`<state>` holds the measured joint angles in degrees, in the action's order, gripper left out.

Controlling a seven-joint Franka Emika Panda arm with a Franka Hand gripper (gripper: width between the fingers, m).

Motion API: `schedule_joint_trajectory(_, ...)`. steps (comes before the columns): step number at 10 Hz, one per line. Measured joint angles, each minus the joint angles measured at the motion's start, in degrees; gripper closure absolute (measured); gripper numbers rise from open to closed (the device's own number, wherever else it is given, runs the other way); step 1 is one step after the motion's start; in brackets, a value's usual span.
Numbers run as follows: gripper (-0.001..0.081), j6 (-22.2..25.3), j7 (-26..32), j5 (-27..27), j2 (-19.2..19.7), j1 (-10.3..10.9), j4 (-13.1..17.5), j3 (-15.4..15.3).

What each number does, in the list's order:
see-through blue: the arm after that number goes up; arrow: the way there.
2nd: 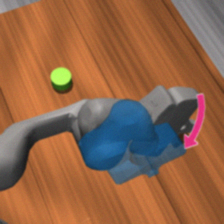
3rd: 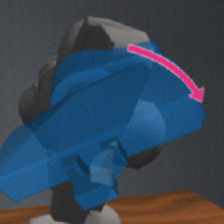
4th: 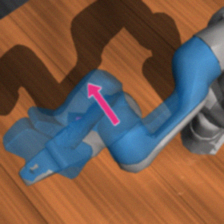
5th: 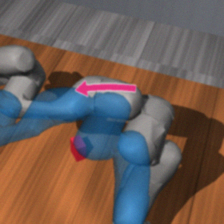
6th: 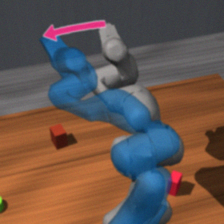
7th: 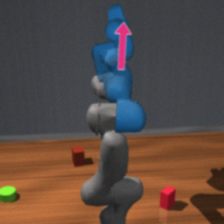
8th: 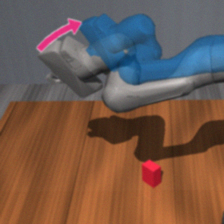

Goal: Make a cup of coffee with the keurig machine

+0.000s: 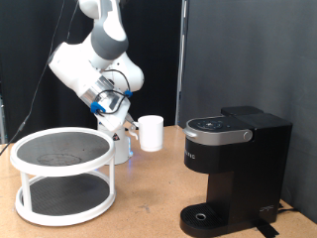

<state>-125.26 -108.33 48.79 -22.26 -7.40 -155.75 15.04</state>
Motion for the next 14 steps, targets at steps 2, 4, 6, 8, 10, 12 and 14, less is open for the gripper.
schedule_joint_trajectory(2, 0.0805, -5.1, -1.0, 1.5, 4.2, 0.9, 0.3, -2.5)
schedule_joint_trajectory(4, 0.0805, -9.9, -0.8, 3.6, 8.8, 2.2, 0.9, -4.4)
schedule_joint_trajectory(6, 0.0805, -13.4, 1.1, 7.2, 13.3, 3.5, 1.9, -5.8)
schedule_joint_trajectory(8, 0.0805, -15.6, 3.9, 11.2, 17.2, 4.5, 3.5, -7.0)
schedule_joint_trajectory(10, 0.0805, -17.6, 6.5, 14.9, 20.4, 5.3, 5.1, -8.5)
schedule_joint_trajectory(12, 0.0805, -19.0, 9.7, 20.1, 22.7, 6.2, 6.8, -10.3)
schedule_joint_trajectory(14, 0.0805, -20.5, 11.7, 24.4, 24.5, 7.1, 8.7, -12.3)
